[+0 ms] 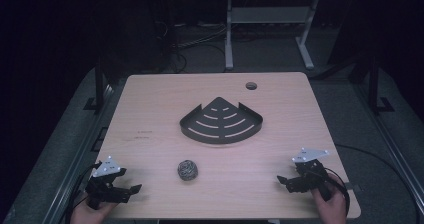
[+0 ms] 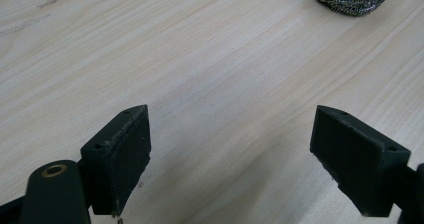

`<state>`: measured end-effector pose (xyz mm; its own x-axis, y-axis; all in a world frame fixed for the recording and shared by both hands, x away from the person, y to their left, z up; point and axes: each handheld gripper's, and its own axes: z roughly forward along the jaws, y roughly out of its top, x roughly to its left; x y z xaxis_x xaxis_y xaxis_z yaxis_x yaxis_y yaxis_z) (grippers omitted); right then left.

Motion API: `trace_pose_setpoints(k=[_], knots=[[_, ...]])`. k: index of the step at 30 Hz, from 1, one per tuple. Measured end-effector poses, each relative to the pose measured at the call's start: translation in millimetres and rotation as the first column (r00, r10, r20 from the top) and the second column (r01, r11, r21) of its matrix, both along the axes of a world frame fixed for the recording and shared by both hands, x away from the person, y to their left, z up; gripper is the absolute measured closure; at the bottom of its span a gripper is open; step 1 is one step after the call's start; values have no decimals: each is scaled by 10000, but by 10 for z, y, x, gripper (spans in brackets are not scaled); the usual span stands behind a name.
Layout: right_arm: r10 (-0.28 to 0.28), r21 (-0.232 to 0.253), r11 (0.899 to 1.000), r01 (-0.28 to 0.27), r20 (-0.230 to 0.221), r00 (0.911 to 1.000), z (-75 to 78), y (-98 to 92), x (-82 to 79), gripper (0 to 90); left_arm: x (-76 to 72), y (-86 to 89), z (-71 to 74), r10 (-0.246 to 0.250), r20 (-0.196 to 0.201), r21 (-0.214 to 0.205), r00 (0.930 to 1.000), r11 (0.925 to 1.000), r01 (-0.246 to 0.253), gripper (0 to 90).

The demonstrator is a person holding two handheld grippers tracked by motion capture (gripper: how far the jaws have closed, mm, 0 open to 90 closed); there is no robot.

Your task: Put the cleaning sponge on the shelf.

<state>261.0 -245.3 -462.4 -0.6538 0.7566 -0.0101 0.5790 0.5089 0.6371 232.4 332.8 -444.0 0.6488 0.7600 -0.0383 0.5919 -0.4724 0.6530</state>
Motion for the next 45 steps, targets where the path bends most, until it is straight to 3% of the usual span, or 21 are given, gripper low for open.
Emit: trace_pose_setpoints(k=[15, 18, 31, 45], knots=[[55, -64, 10000, -54, 95, 9999, 6, 1, -18, 141, 39, -180, 75, -584, 168, 166, 9981, 9982, 582, 159], [56, -51, 10000, -56, 44, 10000, 4, 6, -15, 141, 70, -196, 57, -599, -27, 224, 9982, 9979, 600, 159], [143, -121, 9998, -143, 9, 9999, -5, 35, 6, 140, 94, -329, 108, -937, 43, 459, 9956, 9946, 934, 159], [196, -134, 9997, -197, -51, 9998, -15, 61, 19, 141, 143, -439, 108, -1307, -194, 505, 9912, 9900, 1315, 159]])
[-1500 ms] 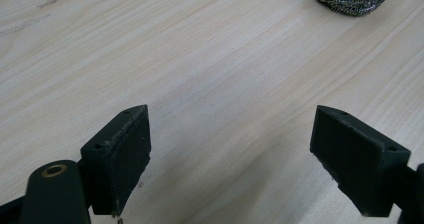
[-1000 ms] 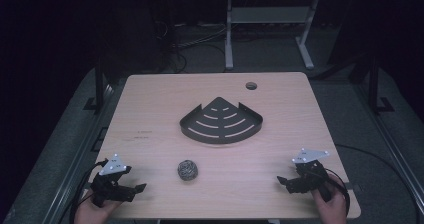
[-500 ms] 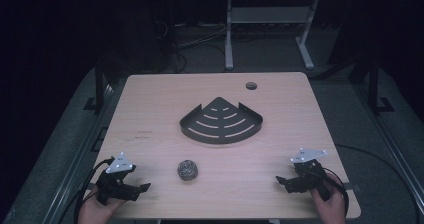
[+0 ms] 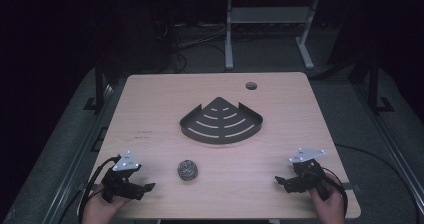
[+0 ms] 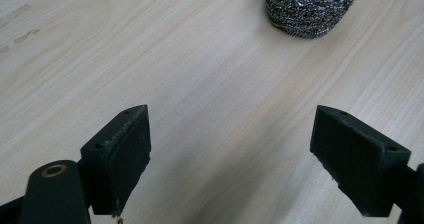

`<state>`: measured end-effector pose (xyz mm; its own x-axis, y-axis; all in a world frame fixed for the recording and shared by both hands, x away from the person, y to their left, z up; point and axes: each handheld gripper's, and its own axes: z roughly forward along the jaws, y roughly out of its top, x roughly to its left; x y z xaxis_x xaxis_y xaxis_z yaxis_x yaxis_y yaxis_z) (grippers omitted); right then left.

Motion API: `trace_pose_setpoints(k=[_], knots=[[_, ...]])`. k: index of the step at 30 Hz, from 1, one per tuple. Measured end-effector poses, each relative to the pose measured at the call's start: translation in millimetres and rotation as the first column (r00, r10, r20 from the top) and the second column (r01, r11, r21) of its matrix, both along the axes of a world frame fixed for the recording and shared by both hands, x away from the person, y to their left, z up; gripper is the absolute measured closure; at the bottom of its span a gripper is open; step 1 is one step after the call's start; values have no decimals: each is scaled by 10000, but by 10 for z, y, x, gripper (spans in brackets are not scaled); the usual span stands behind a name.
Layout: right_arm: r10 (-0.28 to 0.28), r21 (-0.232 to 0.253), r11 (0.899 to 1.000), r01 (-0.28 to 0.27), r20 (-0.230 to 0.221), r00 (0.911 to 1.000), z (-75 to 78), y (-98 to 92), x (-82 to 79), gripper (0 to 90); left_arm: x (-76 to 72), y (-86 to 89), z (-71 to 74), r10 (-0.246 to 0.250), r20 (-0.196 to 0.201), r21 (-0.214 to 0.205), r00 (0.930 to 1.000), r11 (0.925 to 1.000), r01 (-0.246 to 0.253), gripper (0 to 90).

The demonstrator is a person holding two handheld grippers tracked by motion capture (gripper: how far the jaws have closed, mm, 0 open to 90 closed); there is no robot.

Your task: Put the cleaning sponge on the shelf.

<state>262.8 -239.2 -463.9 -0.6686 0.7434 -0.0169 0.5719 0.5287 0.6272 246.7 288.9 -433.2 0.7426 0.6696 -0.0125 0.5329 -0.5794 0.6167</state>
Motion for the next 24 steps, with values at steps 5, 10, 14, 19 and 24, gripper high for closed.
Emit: trace_pose_setpoints(k=[5, 10, 14, 19, 24], knots=[[63, -11, 10000, -63, 42, 10000, 0, 1, 6, 140, 20, -68, 6, -168, -72, 101, 9998, 9998, 168, 159], [18, 48, 10000, -19, 25, 10000, 5, -1, 5, 141, 43, -116, 27, -321, -64, 187, 9995, 9993, 322, 158], [4, 48, 10000, -4, 13, 10000, 11, 0, 3, 140, 58, -161, 55, -404, -33, 128, 9992, 9991, 404, 159], [-23, 55, 10000, 22, 85, 10000, 20, -2, -5, 140, 76, -215, 77, -535, -109, 257, 9985, 9982, 538, 159], [4, 47, 10000, -5, 107, 9999, 23, -5, -8, 141, 83, -252, 96, -629, -94, 287, 9980, 9976, 632, 159]])
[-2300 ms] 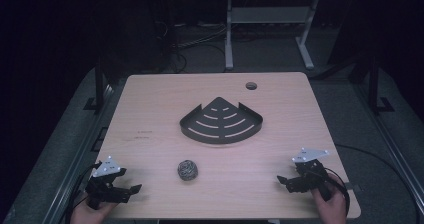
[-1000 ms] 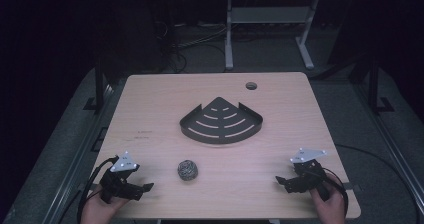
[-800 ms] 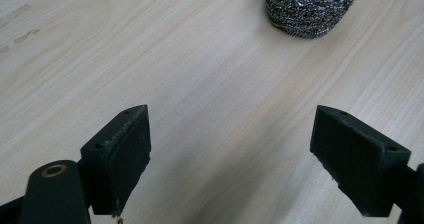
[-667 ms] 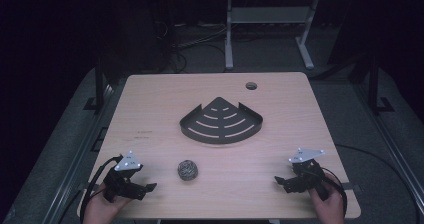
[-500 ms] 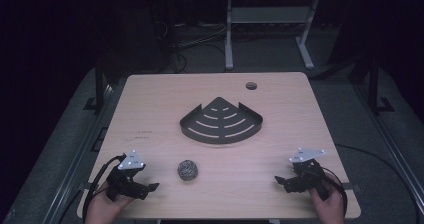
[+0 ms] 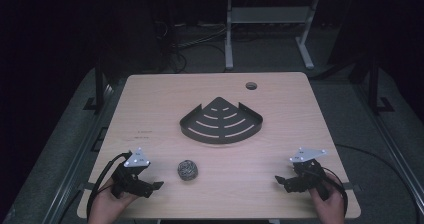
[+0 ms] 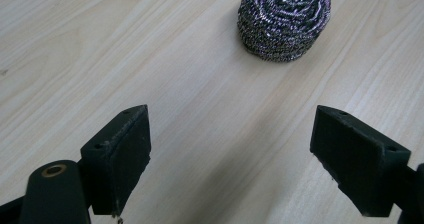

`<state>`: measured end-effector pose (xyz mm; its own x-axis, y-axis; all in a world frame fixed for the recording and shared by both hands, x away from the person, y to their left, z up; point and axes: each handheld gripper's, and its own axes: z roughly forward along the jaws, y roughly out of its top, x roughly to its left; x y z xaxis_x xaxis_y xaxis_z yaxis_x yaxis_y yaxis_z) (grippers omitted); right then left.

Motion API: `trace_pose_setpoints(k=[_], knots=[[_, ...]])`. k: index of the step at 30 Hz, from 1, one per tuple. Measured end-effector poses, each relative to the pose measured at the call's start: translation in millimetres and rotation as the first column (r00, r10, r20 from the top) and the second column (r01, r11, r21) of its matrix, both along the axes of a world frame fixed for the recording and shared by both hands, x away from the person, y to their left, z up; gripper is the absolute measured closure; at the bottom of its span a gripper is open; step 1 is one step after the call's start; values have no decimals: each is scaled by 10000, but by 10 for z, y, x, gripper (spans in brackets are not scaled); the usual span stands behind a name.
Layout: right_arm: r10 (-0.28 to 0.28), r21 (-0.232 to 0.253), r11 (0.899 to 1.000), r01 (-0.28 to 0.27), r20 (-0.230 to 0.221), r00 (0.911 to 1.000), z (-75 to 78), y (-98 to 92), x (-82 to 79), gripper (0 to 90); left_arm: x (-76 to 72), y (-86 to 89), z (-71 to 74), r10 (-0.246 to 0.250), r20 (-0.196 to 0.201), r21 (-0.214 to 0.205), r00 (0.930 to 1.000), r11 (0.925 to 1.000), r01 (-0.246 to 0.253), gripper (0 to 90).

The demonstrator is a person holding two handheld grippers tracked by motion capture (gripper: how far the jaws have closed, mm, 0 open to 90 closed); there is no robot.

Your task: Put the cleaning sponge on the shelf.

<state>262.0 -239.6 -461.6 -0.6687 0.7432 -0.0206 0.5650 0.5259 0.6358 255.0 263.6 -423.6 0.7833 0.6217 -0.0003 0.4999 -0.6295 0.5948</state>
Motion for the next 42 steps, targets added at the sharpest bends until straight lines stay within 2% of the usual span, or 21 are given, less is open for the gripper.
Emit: trace_pose_setpoints(k=[18, 26, 34, 42], knots=[[23, 31, 10000, -23, -22, 10000, 8, -5, -5, 140, 104, -238, 81, -548, 28, 164, 9985, 9984, 547, 159], [26, 107, 9999, -27, 28, 10000, 13, -3, -9, 140, 146, -306, 92, -608, -145, 217, 9980, 9979, 611, 159], [86, 58, 9999, -87, 86, 9999, 17, 2, -1, 141, 195, -443, 109, -916, -217, 435, 9956, 9948, 924, 159], [60, 109, 9999, -61, 81, 9999, 17, 1, -6, 141, 227, -547, 102, -1069, -351, 319, 9936, 9936, 1081, 158]])
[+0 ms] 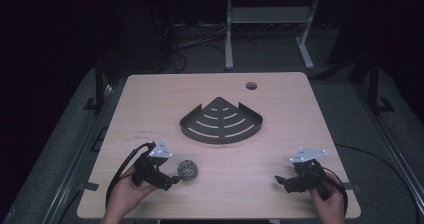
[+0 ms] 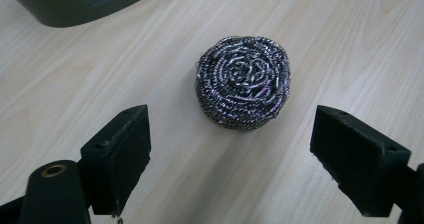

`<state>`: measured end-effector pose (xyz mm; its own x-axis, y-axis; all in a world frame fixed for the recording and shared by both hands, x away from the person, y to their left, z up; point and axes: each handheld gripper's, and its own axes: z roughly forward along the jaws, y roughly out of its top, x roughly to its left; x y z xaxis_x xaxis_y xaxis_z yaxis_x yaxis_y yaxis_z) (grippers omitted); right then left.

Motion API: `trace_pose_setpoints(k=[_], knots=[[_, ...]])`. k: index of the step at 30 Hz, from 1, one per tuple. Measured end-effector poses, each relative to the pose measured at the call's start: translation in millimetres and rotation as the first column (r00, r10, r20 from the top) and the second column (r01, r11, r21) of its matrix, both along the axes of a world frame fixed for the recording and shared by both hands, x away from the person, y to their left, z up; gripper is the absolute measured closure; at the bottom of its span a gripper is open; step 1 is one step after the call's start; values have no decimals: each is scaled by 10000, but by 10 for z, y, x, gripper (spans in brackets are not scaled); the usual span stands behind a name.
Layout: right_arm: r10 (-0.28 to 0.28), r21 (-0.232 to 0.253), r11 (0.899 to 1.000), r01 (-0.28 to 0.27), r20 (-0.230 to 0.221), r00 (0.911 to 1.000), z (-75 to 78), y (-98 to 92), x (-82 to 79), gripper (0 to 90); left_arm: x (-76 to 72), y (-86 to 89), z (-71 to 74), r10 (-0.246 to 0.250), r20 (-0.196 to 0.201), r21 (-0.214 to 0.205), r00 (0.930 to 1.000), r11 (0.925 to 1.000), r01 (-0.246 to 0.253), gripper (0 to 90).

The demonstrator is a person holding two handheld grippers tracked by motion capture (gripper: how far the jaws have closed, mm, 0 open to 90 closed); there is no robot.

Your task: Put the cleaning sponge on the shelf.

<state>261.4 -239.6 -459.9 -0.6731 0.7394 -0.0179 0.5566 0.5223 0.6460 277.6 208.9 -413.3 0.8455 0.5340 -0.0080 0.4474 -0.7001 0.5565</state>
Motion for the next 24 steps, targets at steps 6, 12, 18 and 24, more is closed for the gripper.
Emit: trace_pose_setpoints(k=[6, 12, 18, 24], knots=[[26, -16, 10000, -26, 29, 10000, 3, -2, 3, 140, 19, -67, -6, -99, -68, 99, 9999, 9999, 99, 159], [34, -36, 10000, -34, -38, 10000, 0, 9, 4, 141, 50, -133, -25, -189, -128, 229, 9997, 9996, 192, 159], [22, 35, 10000, -22, -90, 10000, -1, 4, 4, 141, 79, -179, -40, -221, -201, 254, 9996, 9994, 226, 159], [85, -17, 10000, -85, -65, 9999, -2, 19, 1, 141, 114, -219, -84, -262, -400, 291, 9989, 9992, 274, 159]])
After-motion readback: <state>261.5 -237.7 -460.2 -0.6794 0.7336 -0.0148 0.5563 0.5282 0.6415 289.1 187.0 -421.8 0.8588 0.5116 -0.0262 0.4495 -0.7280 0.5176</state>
